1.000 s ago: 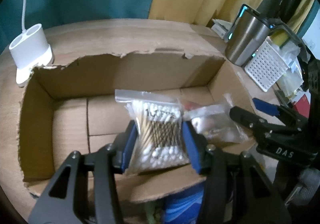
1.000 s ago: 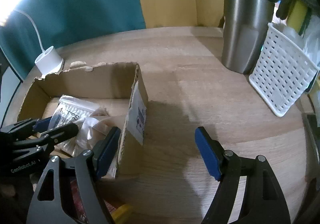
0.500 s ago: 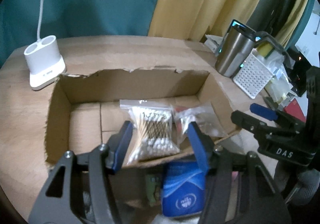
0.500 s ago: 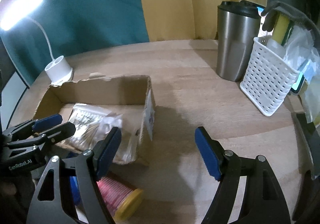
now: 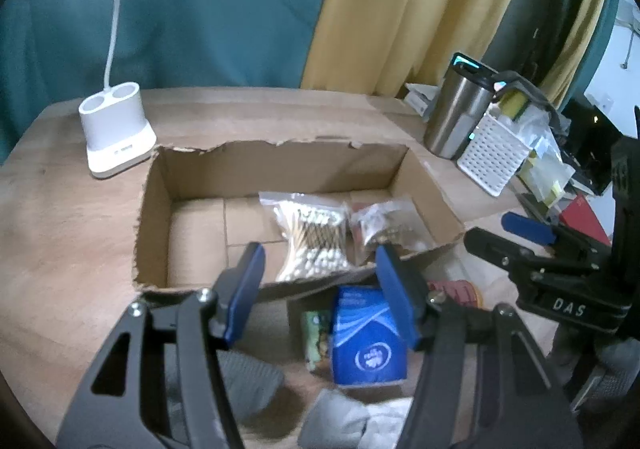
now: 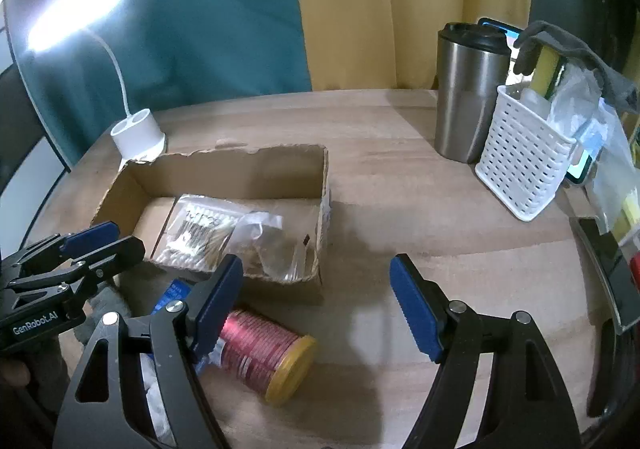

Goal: Organize objects
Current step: 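Grasp the blue tissue pack with the left tool while the right tool grasps the red can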

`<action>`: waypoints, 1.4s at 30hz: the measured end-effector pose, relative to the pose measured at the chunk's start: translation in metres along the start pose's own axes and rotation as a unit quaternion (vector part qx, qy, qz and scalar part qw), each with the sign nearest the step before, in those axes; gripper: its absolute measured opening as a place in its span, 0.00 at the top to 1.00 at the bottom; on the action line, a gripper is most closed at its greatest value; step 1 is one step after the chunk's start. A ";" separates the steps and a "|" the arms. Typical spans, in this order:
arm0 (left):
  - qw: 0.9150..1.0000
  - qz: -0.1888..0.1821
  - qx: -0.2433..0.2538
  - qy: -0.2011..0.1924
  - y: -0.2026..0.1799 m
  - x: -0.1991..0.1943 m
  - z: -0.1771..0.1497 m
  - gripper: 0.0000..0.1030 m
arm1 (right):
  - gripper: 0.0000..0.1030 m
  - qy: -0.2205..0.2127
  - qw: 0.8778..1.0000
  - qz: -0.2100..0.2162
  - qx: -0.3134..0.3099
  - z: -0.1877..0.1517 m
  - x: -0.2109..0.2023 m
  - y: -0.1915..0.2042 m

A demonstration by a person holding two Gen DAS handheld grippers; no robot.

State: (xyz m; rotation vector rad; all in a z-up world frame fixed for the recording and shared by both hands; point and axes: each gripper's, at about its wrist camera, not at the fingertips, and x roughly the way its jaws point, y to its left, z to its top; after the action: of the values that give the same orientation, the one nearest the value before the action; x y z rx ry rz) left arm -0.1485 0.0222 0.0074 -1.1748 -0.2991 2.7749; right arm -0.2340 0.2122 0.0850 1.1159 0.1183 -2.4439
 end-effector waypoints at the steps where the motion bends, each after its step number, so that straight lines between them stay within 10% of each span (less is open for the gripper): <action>1: 1.000 0.000 0.001 -0.001 0.000 -0.002 -0.002 0.42 | 0.24 0.000 1.000 0.002 0.000 -0.002 -0.002 0.002; 42: 1.000 -0.005 -0.009 0.016 0.013 -0.018 -0.044 0.26 | 0.13 0.049 0.998 0.033 0.010 -0.042 0.014 0.031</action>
State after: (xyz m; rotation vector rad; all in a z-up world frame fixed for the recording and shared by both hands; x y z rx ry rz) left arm -0.1046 0.0127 -0.0129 -1.2166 -0.3263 2.7483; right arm -0.1992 0.1898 0.0496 1.2284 0.0871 -2.3382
